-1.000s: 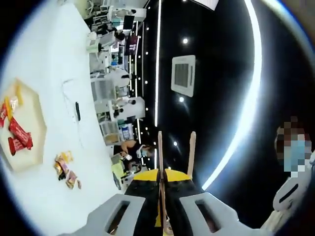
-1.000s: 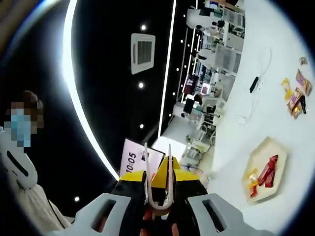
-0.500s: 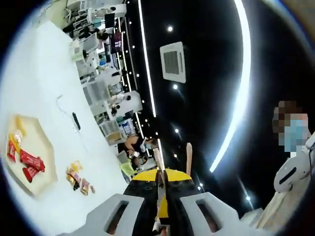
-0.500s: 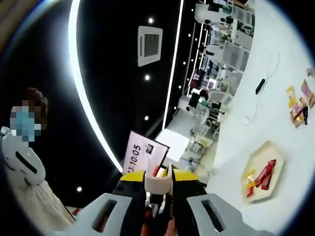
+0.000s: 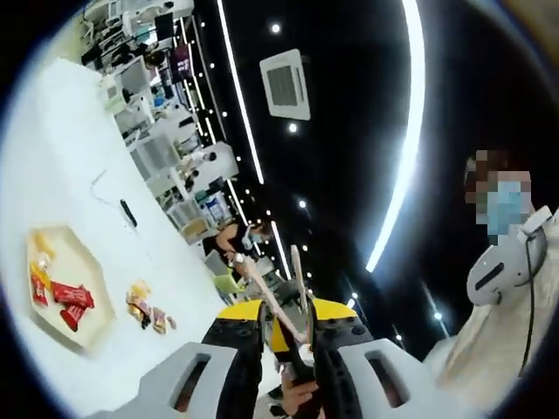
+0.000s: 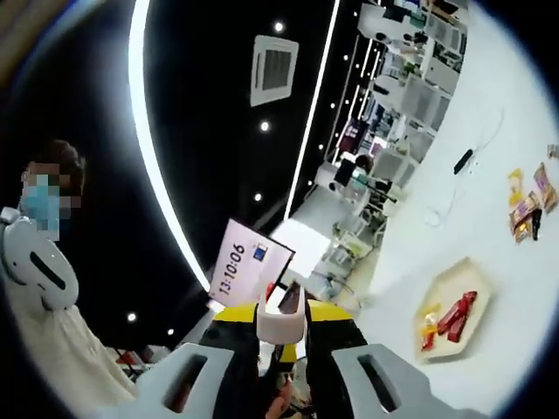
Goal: Place the target food into the container with the food tongs after gripping and lifting it, then release it inside without dropping or visibly crushing the food.
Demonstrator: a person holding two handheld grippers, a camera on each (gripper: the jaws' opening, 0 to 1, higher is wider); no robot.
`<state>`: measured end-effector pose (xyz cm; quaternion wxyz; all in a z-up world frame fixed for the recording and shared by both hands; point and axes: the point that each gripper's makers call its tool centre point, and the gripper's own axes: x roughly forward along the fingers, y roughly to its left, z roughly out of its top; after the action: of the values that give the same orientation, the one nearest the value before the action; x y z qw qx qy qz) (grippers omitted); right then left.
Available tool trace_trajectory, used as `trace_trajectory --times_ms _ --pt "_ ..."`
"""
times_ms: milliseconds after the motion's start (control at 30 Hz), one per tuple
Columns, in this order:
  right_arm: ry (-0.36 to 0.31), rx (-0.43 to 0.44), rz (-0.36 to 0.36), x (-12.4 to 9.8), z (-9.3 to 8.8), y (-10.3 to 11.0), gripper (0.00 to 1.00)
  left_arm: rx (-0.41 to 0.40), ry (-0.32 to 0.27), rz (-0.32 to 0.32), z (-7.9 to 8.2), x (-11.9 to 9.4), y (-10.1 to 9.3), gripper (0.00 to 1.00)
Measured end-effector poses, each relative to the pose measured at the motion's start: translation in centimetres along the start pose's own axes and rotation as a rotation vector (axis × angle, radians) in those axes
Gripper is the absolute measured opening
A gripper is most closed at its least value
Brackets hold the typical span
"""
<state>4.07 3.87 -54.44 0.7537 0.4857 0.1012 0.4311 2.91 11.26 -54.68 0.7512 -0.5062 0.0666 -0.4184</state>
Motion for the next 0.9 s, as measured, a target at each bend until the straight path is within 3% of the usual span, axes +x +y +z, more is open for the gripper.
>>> trace_trajectory --times_ms 100,133,300,433,500,533,600,800,900 --pt "0.024 -0.021 0.007 0.0 -0.3 0.1 0.18 0.035 0.002 -0.015 0.0 -0.3 -0.6 0.23" --pt "0.062 -0.05 0.025 0.0 -1.0 0.6 0.18 0.081 0.022 0.007 0.0 -0.1 -0.5 0.23" --pt "0.124 -0.085 0.041 0.3 -2.2 1.3 0.19 0.082 -0.033 -0.007 1.5 0.1 -0.7 0.22" --pt "0.152 -0.098 0.045 0.5 -3.0 1.4 0.19 0.089 -0.045 -0.011 1.9 0.1 -0.8 0.15" --pt "0.161 -0.103 0.047 0.6 -3.3 1.5 0.19 0.079 -0.055 -0.015 2.1 0.0 -0.8 0.06" --pt "0.165 -0.118 0.029 0.7 -3.4 1.2 0.19 0.053 -0.056 -0.05 2.1 0.0 -1.3 0.04" --pt "0.161 -0.083 0.043 0.6 -3.4 1.4 0.19 0.036 -0.064 -0.045 2.3 0.0 -1.2 0.01" --pt "0.143 -0.058 0.079 1.0 -3.3 1.8 0.2 -0.04 -0.102 -0.12 2.6 0.0 -2.3 0.0" --pt "0.161 -0.064 0.101 1.2 -3.4 2.2 0.21 -0.054 -0.092 -0.137 2.5 -0.2 -2.6 0.0"
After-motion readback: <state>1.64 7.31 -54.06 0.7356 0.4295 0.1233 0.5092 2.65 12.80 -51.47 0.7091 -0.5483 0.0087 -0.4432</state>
